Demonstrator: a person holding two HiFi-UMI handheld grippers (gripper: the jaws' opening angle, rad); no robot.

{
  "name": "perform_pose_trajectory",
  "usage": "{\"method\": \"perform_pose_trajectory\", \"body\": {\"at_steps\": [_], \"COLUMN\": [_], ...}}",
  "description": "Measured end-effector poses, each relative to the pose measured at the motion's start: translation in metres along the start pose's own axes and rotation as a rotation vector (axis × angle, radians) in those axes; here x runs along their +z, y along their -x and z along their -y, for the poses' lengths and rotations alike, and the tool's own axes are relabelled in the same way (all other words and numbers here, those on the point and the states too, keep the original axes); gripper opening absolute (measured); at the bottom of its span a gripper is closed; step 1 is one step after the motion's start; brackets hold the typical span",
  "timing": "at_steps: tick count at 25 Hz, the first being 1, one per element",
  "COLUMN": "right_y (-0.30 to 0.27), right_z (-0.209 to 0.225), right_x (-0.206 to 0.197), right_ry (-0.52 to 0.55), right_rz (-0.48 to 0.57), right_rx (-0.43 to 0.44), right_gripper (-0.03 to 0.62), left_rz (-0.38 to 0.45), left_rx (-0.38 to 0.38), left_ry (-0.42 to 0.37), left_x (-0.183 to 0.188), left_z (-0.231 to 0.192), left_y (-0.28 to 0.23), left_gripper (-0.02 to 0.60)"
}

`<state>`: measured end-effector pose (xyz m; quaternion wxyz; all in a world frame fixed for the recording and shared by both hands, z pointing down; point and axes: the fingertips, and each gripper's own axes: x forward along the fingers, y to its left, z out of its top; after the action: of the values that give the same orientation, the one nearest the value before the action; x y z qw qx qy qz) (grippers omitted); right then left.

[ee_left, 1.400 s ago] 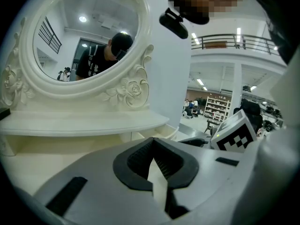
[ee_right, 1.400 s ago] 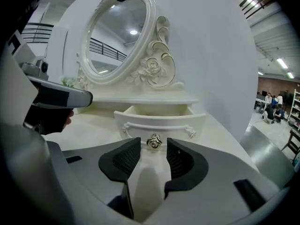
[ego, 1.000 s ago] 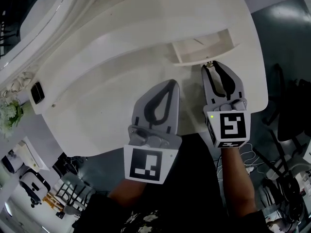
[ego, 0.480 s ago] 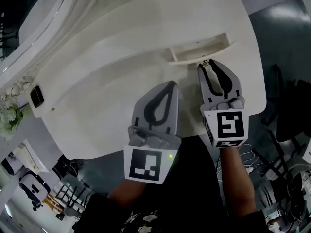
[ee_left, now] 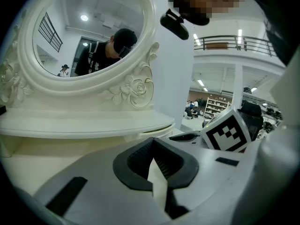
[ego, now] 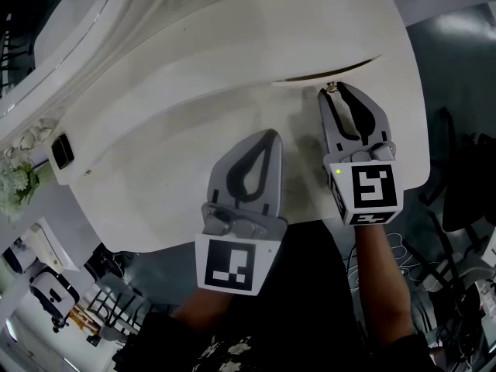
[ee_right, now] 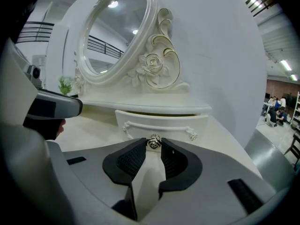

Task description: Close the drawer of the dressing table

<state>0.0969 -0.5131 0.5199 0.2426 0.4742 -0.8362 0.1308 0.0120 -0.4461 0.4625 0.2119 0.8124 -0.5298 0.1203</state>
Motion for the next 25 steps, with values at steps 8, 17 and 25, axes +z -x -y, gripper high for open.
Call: {"method": "perform_pose_trajectory", "body": {"at_steps": [8,17,25], "right_y": [-0.016,-0.025,-0.024], "right_z": [0.004,0.005,0.009], "right_x": [0.009,0.013,0.005], "right_ry": [-0.013,-0.012,0.007], "right_rz": [0.014,0.032,0.021], "right_rx": [-0.013,-0.016,-0.027], "right_gripper": [0.094,0.094,0.162], "left_rz": [-0.003,-0.003,0.008], "left_rx": [0.019,0.016,0.026], "left_ry": [0.003,-0.004,-0.013], "left_x": [-0.002,-0.001,0.008], "left_z": [-0.010,-0.009,-0.010], "left_y": [0.003,0.004,0.009], "left_gripper": [0.000,0.000,0.000]}}
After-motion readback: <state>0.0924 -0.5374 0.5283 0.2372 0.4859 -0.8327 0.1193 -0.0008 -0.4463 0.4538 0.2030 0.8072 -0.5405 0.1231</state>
